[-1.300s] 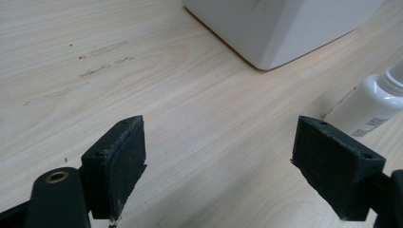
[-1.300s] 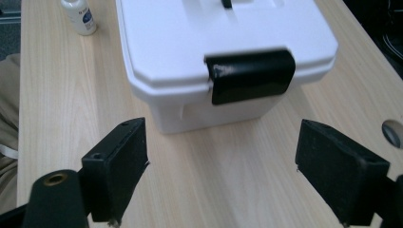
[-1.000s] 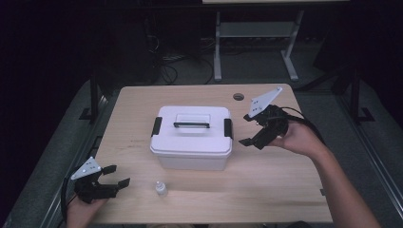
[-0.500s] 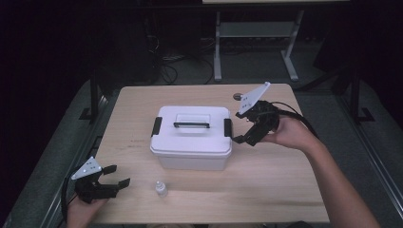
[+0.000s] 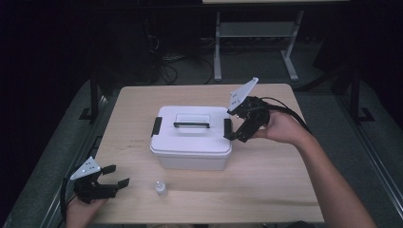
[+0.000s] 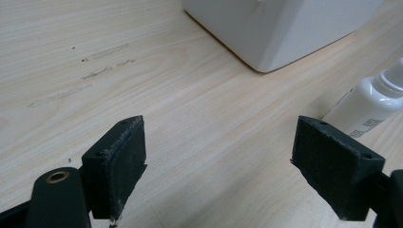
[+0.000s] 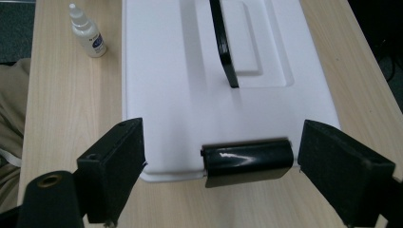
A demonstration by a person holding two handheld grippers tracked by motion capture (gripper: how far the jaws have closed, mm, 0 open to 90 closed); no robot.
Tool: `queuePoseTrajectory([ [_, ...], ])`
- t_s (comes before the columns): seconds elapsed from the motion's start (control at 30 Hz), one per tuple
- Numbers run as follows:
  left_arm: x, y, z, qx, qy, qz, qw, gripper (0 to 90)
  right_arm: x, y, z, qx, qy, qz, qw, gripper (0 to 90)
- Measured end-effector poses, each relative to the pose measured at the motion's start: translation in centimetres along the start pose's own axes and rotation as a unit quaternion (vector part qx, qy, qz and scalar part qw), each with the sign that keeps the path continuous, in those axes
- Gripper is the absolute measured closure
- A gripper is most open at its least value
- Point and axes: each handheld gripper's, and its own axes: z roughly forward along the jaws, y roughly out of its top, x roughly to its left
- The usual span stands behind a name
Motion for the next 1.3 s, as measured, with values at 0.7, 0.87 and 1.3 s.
queuePoseTrajectory([
  [0.7,0.0,0.0,0.0,-0.001,-0.002,0.000,1.0000,18.3,-0.3,2.9,1.4,0.006,0.009,-0.022,0.9997,15.5],
  [0.87,0.0,0.0,-0.1,-0.002,-0.003,0.000,1.0000,18.3,-0.5,3.4,1.9,0.003,0.012,-0.025,0.9996,15.8],
  [1.3,0.1,0.0,-0.1,-0.002,-0.004,-0.001,1.0000,18.3,-0.7,4.7,2.8,-0.003,0.023,-0.032,0.9992,20.2],
])
